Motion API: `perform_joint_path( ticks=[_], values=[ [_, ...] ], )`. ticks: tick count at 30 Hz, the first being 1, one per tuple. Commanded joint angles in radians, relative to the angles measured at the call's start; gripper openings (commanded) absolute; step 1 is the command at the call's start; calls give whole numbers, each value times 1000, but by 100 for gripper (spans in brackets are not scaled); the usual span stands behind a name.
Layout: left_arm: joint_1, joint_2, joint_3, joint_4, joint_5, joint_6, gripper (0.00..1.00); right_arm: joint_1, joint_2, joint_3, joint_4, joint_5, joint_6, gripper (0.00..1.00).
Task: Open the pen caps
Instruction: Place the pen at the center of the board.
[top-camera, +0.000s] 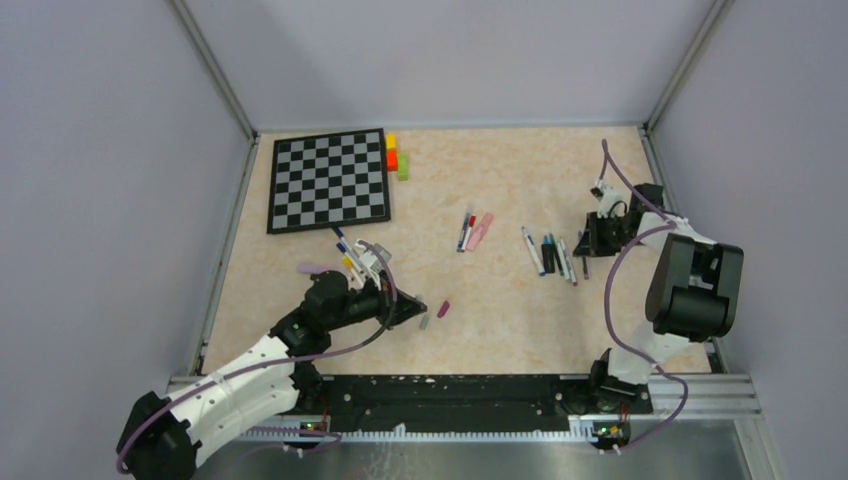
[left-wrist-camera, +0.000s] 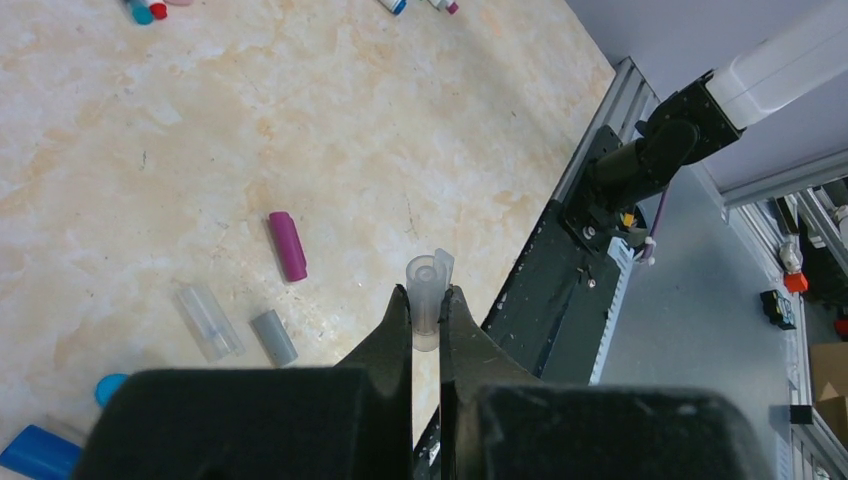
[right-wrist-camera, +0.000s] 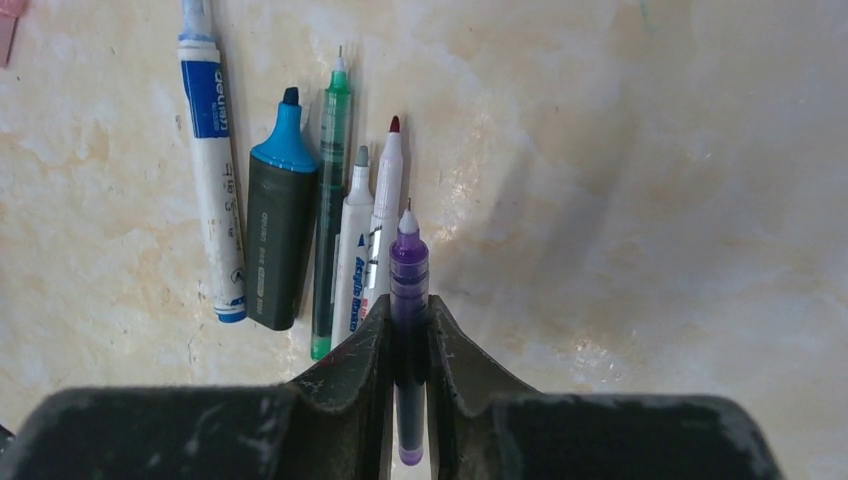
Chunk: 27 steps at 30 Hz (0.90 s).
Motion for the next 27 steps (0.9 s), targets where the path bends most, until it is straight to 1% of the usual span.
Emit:
perform_joint_path(
  ticks=[1,4,13,23,27],
  values=[
    [-3,15,-29,79,27,14,2,-13,19,33,-39,-34,-23,13],
    [-3,31,-32,106,40,12,2,-13,38,40,-45,-42,-23,14],
    [-2,74,-16,111,83,17,3,-15,45,43,-60,-69,-32,20],
    [-4,116,8,111,115,6,3,-16,31,38,-65,-80,-42,21],
    [-8,139,27,83,109,6,2,-20,18,35,-69,-84,-49,21]
  ],
)
